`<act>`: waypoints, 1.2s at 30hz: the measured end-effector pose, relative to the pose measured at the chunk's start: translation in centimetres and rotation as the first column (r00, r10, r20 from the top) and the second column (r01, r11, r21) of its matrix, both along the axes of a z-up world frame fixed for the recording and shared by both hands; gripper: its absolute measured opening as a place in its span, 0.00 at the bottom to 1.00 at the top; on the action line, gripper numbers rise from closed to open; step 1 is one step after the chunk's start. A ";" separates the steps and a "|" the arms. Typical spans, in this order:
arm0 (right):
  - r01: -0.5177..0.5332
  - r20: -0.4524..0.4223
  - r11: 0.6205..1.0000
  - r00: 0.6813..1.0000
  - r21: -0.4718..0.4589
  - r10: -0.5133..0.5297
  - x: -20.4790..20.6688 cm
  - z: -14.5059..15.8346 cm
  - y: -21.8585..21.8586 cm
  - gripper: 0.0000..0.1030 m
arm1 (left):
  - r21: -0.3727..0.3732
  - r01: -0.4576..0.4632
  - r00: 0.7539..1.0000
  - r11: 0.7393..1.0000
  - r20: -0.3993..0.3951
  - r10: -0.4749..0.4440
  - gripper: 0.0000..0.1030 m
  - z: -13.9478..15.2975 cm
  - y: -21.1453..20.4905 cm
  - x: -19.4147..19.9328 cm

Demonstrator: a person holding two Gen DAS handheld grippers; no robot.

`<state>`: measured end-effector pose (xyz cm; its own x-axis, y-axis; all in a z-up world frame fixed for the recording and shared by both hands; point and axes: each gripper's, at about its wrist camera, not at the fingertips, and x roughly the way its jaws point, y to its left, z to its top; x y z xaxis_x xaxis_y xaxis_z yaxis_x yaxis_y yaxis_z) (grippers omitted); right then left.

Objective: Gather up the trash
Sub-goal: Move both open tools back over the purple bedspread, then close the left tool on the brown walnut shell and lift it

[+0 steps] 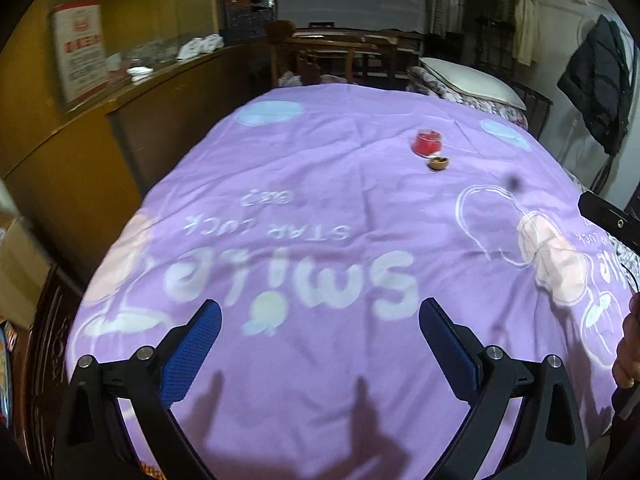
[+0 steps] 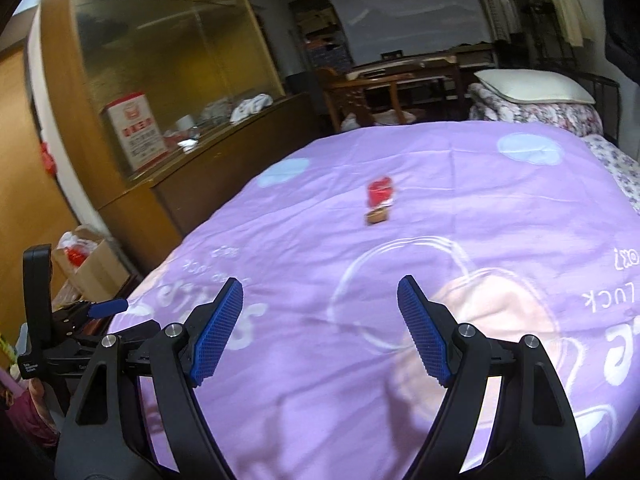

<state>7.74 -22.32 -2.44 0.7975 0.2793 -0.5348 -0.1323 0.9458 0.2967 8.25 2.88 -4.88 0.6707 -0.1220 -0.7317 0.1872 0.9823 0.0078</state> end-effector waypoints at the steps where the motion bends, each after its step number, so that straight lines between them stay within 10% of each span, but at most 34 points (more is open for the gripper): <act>1: 0.007 -0.003 1.000 1.000 0.000 -0.007 0.2 -0.1 -0.3 0.75 | 0.001 0.011 1.000 1.000 -0.004 -0.011 0.94 -0.2 -0.7 0.7; 18: 0.267 -0.147 0.959 0.949 -0.099 -0.280 5.7 -6.9 -8.4 0.75 | 0.043 0.147 0.988 0.988 -0.050 -0.144 0.94 -4.1 -10.9 9.9; 25: 0.269 -0.247 0.962 0.937 0.056 -0.247 6.9 -8.9 -10.7 0.79 | 0.001 0.193 0.979 0.981 -0.063 -0.193 0.94 -5.3 -13.9 13.8; 36: 0.253 -0.245 0.967 0.940 0.035 -0.237 7.4 -9.1 -10.2 0.87 | -0.116 0.199 0.974 0.973 -0.085 -0.209 0.94 -6.1 -18.0 21.2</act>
<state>15.15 -32.54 -11.58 0.6983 0.1314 -0.7037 0.1828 0.9177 0.3528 29.41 -15.10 -10.96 0.5507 -0.3293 -0.7670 0.3786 0.9175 -0.1221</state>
